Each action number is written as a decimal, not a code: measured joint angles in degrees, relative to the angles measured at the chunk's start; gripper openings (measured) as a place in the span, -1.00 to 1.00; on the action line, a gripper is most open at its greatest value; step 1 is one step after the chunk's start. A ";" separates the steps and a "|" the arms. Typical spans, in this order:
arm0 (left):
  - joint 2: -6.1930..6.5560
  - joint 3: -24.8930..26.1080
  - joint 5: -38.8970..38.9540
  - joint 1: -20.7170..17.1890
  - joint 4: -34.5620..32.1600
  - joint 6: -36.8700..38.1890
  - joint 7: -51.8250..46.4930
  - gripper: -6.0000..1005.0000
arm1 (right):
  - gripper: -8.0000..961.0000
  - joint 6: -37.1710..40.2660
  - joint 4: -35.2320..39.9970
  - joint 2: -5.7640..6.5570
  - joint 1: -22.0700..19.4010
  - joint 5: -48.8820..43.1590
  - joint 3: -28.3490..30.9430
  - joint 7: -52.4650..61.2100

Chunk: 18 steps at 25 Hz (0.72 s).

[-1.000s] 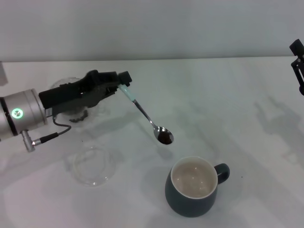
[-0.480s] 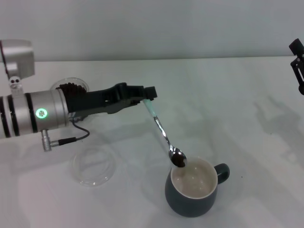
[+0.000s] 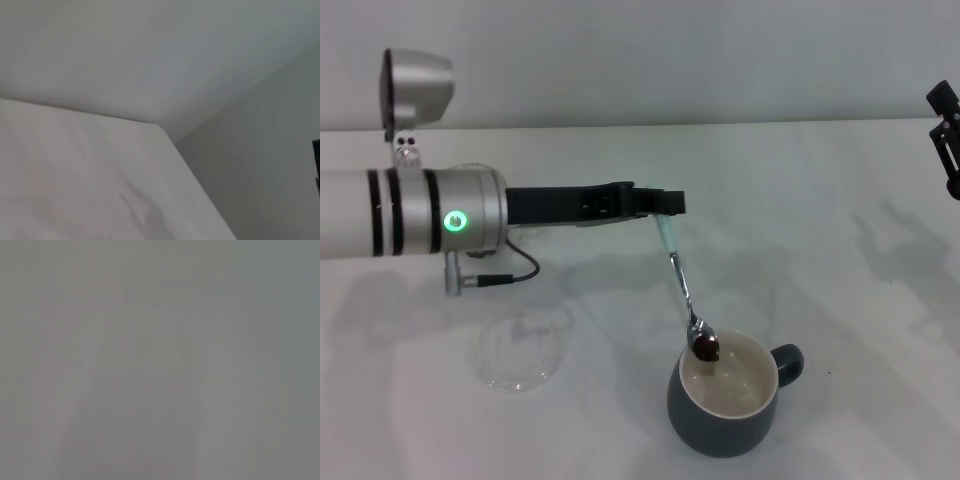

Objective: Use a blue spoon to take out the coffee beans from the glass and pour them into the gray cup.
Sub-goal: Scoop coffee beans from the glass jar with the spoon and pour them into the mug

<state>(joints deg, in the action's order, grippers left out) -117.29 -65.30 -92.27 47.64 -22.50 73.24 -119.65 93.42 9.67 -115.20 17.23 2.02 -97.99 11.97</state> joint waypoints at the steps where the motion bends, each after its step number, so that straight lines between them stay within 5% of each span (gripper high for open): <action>1: -0.24 0.00 -0.69 0.26 -0.80 -0.24 0.07 -0.74 | -0.06 0.00 0.00 -0.01 0.00 0.00 -0.04 0.01; 18: -1.42 -0.73 -6.71 6.22 -4.52 -1.46 2.05 -0.74 | -0.06 -0.76 0.00 -0.03 0.26 -0.03 0.09 -0.17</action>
<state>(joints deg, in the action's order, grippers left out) -118.71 -66.03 -98.98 53.86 -27.03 71.78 -117.60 92.66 9.67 -115.22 17.49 1.99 -97.90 11.80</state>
